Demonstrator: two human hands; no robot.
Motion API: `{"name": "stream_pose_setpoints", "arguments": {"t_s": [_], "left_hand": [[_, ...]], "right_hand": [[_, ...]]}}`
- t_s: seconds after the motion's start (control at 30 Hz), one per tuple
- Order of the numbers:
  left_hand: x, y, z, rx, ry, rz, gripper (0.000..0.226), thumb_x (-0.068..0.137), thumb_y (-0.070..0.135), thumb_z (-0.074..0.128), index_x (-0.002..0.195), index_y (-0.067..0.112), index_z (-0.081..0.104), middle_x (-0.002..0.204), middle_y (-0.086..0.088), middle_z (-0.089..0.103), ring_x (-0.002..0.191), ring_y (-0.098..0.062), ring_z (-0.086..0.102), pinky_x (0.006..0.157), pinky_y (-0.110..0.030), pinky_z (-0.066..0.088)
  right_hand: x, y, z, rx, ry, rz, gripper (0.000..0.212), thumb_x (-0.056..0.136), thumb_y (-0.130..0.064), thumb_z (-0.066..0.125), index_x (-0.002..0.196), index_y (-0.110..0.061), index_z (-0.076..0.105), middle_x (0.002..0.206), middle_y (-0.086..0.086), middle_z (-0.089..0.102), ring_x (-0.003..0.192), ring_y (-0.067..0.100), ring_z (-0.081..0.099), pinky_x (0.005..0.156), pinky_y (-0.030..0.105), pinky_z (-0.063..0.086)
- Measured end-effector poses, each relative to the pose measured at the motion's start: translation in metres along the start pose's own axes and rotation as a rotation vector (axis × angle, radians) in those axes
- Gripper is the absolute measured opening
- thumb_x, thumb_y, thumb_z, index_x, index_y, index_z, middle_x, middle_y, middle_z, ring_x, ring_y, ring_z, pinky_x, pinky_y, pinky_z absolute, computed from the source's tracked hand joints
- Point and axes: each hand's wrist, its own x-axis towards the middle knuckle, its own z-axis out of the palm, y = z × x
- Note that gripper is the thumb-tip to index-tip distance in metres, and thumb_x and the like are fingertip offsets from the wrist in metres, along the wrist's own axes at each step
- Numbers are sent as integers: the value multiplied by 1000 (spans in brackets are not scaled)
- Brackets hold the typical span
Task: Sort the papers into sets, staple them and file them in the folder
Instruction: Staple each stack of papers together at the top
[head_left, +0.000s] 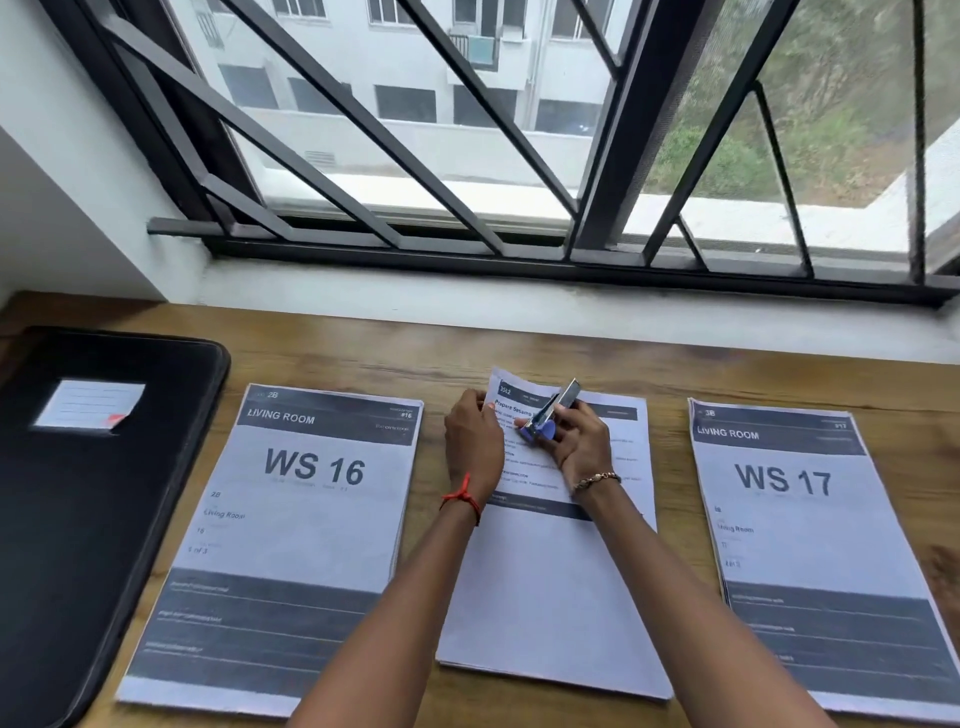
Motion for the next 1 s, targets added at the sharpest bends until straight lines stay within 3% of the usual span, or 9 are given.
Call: {"name": "stream_pose_setpoints", "arguments": {"t_s": [0.13,0.27,0.4,0.5,0.57,0.7,0.83,0.9,1.0], "left_hand": [[-18,-6,14,147,50,77,44,94,0,42,137,3,40,124,-15,54,103,-32,56,73,-36,46],[-22,-14,20,219,94,156,58,88,-7,48,143,0,30,124,-17,53,91,-34,61,58,-34,47],[-21,-18,23,225,103,216,60,80,-12,56,137,-7,37,110,-22,59,82,-36,62,48,-30,47],[-20,-20,25,225,109,227,59,82,-10,56,137,-6,37,110,-21,59,84,-34,63,51,-31,50],[-20,-22,25,214,98,227,58,85,-8,52,140,-5,33,116,-21,56,92,-34,61,57,-34,52],[-21,-21,26,193,103,206,58,87,-5,49,142,-2,30,122,-20,53,99,-33,58,63,-34,50],[-17,-19,27,194,112,185,59,87,-5,47,143,2,30,125,-16,51,102,-32,56,66,-36,50],[-15,-19,27,190,114,174,57,88,-5,45,143,2,30,125,-15,51,102,-32,56,66,-36,49],[-15,-20,27,190,114,187,58,88,-7,43,144,2,28,126,-16,50,103,-32,56,68,-35,51]], "right_hand": [[2,1,-1,-8,-2,2,16,87,5,39,83,-3,52,82,20,55,73,39,61,57,40,58],[4,-5,3,-143,-93,-11,20,87,5,34,89,-3,52,94,16,61,56,34,64,56,38,57],[15,-17,15,-343,-230,-73,27,86,8,38,97,-8,56,116,9,60,77,35,60,60,38,58],[25,-22,27,-520,-312,-64,29,76,-2,46,99,-14,60,130,35,41,77,33,52,64,42,57],[29,-26,33,-578,-341,-17,26,78,1,45,98,-8,58,128,39,40,78,32,44,59,39,58],[31,-29,39,-659,-318,23,21,79,2,46,100,-1,52,102,9,62,63,20,56,51,35,55],[33,-29,40,-721,-349,21,22,72,-5,51,93,-5,58,99,13,60,71,25,46,57,31,45],[32,-29,41,-681,-349,0,21,84,6,46,103,-1,52,109,14,59,59,17,49,48,24,49],[34,-31,41,-462,-298,-58,17,89,5,44,103,-2,50,104,15,59,57,17,61,58,31,57]]}}
